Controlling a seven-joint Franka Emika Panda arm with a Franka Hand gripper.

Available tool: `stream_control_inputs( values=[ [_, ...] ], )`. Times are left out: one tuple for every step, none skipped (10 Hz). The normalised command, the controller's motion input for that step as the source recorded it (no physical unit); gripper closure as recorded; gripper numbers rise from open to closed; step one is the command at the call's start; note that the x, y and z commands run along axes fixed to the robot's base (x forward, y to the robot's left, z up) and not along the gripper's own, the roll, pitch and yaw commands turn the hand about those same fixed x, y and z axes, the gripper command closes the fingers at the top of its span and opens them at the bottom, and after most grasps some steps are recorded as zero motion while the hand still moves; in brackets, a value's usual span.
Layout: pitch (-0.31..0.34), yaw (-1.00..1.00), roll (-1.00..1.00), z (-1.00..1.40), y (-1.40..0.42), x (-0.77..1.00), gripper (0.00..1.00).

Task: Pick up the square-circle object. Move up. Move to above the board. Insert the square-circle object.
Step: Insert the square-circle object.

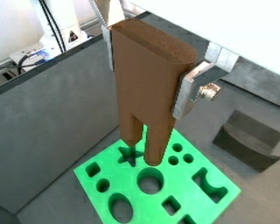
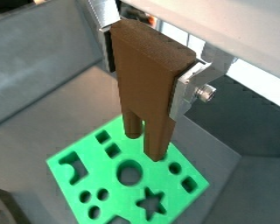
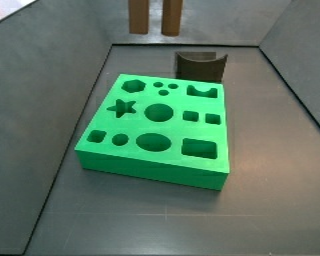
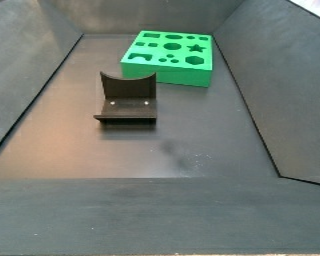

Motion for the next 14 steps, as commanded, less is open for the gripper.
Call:
stream_control_inputs(
  values=[
    [0.000,-0.15,0.10,-0.90,-0.61,-0.51,1.00],
    [-0.024,-0.08,0.20,-0.87,-0.59,-0.44,1.00],
    [-0.150,0.00,0.19,-0.84,-0.65,-0.34,1.00],
    [-0.243,0.02,0.11,-0.76,-0.36,-0.39,1.00],
    [-0.269,0.01,0.01,-0.60,0.00,-0.37,1.00],
    [-0.131,-0.01,0.02,-0.57,0.12,-0.22,1.00],
    [-0.217,-0.13,0.02,-0.57,0.08,-0.33,1.00],
    [-0.171,-0.16,0.00,-0.43,0.05,-0.17,1.00],
    [-0.220,-0.18,0.03,-0.43,0.00,-0.15,1.00],
    [-0.074,-0.19,0.02,-0.32,0.00,-0.06,1.00],
    [0.000,-0.16,0.00,-0.22,0.00,0.00,1.00],
    [0.110,0.00,0.13,-0.26,-0.09,0.01,1.00],
    [0.240,0.00,0.22,-0.31,-0.17,0.00,1.00],
    [0.364,-0.02,0.19,-0.26,-0.15,0.00,1.00]
  ],
)
